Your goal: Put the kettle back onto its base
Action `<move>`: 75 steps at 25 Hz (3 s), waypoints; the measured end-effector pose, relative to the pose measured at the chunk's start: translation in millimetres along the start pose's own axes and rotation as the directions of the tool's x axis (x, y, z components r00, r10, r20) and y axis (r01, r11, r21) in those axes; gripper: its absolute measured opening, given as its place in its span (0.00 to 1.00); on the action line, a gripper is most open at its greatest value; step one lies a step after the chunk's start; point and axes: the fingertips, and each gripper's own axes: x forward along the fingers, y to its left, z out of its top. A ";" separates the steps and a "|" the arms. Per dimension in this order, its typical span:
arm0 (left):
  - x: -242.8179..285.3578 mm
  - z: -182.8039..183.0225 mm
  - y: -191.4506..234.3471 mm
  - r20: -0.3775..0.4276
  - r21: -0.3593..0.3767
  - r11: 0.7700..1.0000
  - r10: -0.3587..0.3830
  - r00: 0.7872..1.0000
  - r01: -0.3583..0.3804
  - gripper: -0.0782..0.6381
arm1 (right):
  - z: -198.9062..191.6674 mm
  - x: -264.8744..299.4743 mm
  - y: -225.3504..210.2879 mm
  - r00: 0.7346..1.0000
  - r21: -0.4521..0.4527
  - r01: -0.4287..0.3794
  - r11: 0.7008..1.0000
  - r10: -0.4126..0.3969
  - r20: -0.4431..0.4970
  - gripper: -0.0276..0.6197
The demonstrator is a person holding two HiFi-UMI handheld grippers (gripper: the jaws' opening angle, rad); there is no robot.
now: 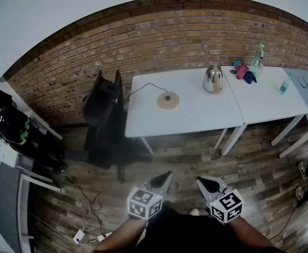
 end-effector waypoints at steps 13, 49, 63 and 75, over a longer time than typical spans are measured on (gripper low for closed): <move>-8.4 -2.5 1.3 0.006 0.001 1.000 0.004 1.000 -0.004 0.11 | 0.6 0.0 8.3 1.000 -0.004 -0.002 1.000 0.002 -0.001 0.08; 3.3 2.5 14.5 -0.001 -0.014 1.000 0.012 1.000 -0.012 0.11 | 2.2 15.9 -5.4 1.000 0.043 -0.013 0.999 0.013 -0.004 0.09; 5.1 1.3 59.4 -0.011 -0.040 0.999 0.028 1.000 -0.029 0.11 | 3.0 61.9 -4.4 0.999 0.056 -0.029 0.998 0.031 -0.036 0.09; 16.2 16.2 121.8 -0.011 -0.051 0.998 0.028 1.000 -0.029 0.11 | 21.2 124.5 -10.7 0.997 0.051 -0.032 0.998 0.035 -0.064 0.09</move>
